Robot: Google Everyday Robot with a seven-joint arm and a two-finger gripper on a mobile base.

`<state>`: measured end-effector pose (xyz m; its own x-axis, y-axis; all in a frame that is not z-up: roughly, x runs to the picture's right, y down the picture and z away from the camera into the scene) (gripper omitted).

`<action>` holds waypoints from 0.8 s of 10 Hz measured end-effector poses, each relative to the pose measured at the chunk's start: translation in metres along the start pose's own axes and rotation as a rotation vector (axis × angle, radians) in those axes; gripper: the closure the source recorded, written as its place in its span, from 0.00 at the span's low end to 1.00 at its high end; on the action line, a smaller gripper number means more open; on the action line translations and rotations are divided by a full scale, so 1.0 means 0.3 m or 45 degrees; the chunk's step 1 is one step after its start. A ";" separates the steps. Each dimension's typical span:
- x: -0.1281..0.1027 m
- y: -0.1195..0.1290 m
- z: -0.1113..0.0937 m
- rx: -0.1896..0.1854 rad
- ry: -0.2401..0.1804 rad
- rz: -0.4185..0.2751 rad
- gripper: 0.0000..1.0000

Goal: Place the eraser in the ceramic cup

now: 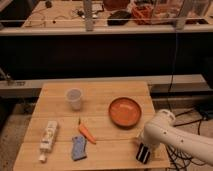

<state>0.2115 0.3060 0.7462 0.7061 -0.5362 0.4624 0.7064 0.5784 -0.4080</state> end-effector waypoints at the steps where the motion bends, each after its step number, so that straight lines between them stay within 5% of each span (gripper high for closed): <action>1: -0.002 0.005 0.010 0.004 -0.001 -0.002 0.20; 3: -0.004 0.005 0.024 0.009 0.001 -0.012 0.27; 8: -0.009 0.024 0.054 0.027 0.000 -0.012 0.73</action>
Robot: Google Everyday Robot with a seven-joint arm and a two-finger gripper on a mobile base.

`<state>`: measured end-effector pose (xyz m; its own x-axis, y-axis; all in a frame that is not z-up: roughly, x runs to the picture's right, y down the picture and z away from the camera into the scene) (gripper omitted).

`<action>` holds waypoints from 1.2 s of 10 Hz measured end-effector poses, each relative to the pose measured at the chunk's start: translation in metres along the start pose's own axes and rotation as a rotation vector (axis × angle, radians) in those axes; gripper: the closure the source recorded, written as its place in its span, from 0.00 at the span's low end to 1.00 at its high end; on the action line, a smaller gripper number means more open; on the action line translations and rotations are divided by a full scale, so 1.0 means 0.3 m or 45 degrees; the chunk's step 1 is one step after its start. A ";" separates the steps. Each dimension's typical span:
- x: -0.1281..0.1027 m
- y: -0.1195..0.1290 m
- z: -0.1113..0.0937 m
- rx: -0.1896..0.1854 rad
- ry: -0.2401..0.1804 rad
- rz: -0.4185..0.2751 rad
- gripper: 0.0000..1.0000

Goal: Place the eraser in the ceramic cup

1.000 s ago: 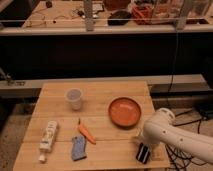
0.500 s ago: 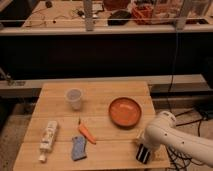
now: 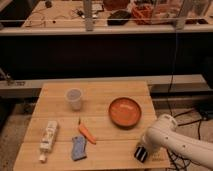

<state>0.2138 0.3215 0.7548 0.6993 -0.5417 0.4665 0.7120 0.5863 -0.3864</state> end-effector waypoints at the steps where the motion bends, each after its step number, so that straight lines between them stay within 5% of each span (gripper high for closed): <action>1: -0.002 -0.001 0.005 0.003 0.002 -0.006 0.84; 3: -0.004 0.005 0.004 0.008 0.005 0.000 0.99; 12: 0.029 -0.039 -0.085 0.027 0.022 -0.004 1.00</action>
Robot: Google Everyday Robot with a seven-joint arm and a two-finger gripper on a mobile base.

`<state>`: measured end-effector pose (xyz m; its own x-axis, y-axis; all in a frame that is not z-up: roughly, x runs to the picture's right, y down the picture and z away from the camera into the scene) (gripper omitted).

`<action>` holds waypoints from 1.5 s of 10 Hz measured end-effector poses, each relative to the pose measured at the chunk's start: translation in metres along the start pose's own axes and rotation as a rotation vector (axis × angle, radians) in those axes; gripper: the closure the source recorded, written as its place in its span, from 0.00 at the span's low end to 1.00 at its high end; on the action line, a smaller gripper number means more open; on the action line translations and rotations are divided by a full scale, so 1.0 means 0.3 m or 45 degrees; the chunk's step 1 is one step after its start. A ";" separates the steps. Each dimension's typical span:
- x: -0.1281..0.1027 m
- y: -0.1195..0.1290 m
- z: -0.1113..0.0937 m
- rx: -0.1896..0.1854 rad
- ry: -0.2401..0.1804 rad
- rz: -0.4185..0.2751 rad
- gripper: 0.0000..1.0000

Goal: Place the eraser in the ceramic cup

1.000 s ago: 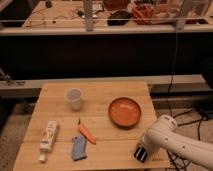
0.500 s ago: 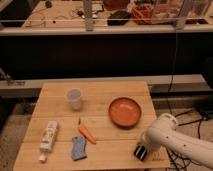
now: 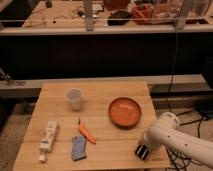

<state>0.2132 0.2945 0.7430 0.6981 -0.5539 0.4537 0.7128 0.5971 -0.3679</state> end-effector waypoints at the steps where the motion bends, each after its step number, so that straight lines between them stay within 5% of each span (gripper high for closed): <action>1: -0.002 0.001 0.001 -0.002 0.000 -0.002 1.00; 15: 0.067 -0.115 -0.109 0.026 0.054 -0.026 1.00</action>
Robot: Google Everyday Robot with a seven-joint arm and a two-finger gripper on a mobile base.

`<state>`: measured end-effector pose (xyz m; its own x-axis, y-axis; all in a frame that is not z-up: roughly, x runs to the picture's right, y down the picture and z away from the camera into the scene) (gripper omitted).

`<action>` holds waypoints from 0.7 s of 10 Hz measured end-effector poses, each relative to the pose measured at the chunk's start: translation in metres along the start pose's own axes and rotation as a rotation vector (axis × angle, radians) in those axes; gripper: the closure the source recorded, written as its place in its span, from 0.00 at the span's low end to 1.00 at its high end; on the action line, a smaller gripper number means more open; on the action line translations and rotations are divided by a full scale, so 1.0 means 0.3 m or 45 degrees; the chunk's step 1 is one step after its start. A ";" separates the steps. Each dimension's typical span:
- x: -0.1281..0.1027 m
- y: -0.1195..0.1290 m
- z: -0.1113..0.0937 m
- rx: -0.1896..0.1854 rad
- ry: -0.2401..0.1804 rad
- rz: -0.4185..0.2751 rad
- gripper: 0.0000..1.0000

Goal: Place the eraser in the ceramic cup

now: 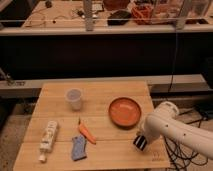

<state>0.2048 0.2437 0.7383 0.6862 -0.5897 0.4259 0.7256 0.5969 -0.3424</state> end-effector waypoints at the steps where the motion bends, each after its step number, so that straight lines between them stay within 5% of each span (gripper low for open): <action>1: 0.006 -0.023 -0.009 0.000 0.005 -0.010 1.00; 7: 0.015 -0.157 -0.038 0.015 0.013 -0.057 1.00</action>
<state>0.1744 0.2067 0.7470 0.6536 -0.6216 0.4318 0.7549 0.5762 -0.3132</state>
